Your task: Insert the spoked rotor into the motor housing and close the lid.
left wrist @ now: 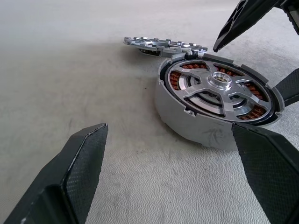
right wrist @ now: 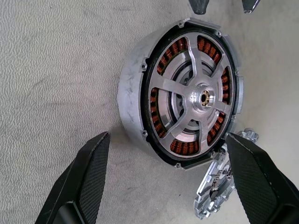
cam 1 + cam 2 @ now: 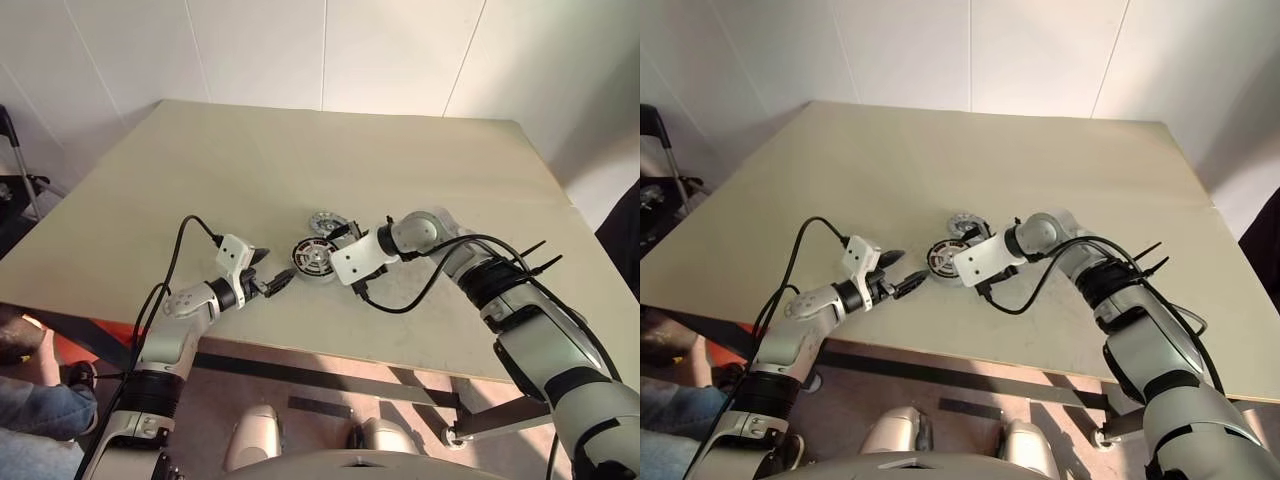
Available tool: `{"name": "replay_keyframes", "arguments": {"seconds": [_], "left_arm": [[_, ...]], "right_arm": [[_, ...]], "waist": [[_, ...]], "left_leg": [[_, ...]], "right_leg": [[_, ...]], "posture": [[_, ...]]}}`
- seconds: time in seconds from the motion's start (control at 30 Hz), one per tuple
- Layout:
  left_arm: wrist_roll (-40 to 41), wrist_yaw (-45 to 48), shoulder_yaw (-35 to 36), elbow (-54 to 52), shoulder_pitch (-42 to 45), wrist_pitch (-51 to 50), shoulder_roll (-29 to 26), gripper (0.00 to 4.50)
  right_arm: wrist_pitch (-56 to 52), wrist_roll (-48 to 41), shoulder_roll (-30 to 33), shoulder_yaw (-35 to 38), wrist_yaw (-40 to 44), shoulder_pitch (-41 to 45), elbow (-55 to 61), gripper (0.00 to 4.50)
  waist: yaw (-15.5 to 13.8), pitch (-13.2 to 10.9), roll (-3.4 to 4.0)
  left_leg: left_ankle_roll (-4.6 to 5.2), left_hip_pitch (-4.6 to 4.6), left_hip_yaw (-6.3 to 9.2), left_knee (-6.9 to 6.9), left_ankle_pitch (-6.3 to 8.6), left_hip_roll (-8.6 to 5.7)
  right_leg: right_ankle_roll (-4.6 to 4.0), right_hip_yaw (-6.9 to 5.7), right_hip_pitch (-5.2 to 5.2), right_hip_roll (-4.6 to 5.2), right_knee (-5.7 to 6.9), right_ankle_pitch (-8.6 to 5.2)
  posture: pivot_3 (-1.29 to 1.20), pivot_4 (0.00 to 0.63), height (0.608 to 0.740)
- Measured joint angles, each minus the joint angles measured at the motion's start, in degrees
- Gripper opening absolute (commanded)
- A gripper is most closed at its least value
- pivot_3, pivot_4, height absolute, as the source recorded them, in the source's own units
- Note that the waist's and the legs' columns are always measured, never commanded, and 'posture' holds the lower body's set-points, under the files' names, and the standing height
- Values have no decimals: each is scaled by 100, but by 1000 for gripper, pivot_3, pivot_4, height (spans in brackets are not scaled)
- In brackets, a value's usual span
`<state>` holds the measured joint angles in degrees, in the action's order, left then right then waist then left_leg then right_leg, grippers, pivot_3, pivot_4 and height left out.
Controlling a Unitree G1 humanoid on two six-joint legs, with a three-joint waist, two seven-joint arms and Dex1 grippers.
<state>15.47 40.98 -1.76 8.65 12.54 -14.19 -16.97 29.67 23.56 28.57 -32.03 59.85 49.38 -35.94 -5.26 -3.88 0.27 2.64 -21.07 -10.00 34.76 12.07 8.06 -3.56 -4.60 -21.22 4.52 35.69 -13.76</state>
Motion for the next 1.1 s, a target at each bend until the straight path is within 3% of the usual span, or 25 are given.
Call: {"name": "replay_keyframes", "arguments": {"seconds": [0.03, 0.17, 0.23, 0.53, 0.87, 0.9, 0.93, 1.1], "left_arm": [[0, 1, 0, 0, -5, 1, 0, 4500], [-1, 7, 0, 11, -6, 33, 0, 4500], [-1, 11, 0, 47, 1, 62, 1, 4500], [-9, 23, -1, 216, 12, 137, 3, 4500], [-18, 2, -4, 212, -36, 175, 11, 4500], [-18, 1, -5, 209, -38, 175, 12, 4500], [-18, 0, -4, 204, -39, 175, 11, 4500], [-18, -9, -14, 194, -52, 173, 19, 4500]], "right_arm": [[6, 1, 14, 0, 14, -6, 0, 3846], [4, -1, 54, 4, 52, -52, 34, 3846], [-16, -8, 53, 4, 90, -62, 54, 3510], [-4, -1, 49, 38, 126, -90, 42, 557], [30, 103, -182, 7, 7, 11, -138, 557], [29, 106, -202, 7, -10, 18, -167, 156], [28, 124, -204, 0, -12, 20, -199, 51], [-93, 74, -193, 19, -73, 10, -202, 2]], "waist": [[-1, 0, 0], [2, 0, 0], [2, 0, 0], [3, 2, -3], [105, 2, -3], [120, 2, -3], [127, 2, -3], [135, 2, -3]], "left_leg": [[0, 0, 0, 1, 0, 0], [0, 0, 0, 2, 0, 0], [0, 1, 0, 1, 0, 2], [-2, 14, 0, 2, 0, 4], [-5, 13, 0, 1, -2, 5], [-6, 14, 0, 1, -3, 5], [-7, 16, 0, 2, -3, 7], [-15, 19, 0, 2, -8, 16]], "right_leg": [[0, 0, 0, 0, 0, 0], [0, 0, 0, 0, 1, 0], [0, 0, 0, -1, 1, 0], [0, 0, 10, -2, 1, 0], [-2, 0, 9, -3, 1, 1], [-2, 0, 9, -3, 2, 1], [-3, 0, 11, -4, 2, 2], [-9, 0, 11, -13, 2, 5]], "posture": [[0, 0, 740], [0, 0, 740], [0, 0, 740], [0, 0, 740], [0, 0, 740], [0, 0, 740], [0, 0, 740], [0, 0, 740]]}}
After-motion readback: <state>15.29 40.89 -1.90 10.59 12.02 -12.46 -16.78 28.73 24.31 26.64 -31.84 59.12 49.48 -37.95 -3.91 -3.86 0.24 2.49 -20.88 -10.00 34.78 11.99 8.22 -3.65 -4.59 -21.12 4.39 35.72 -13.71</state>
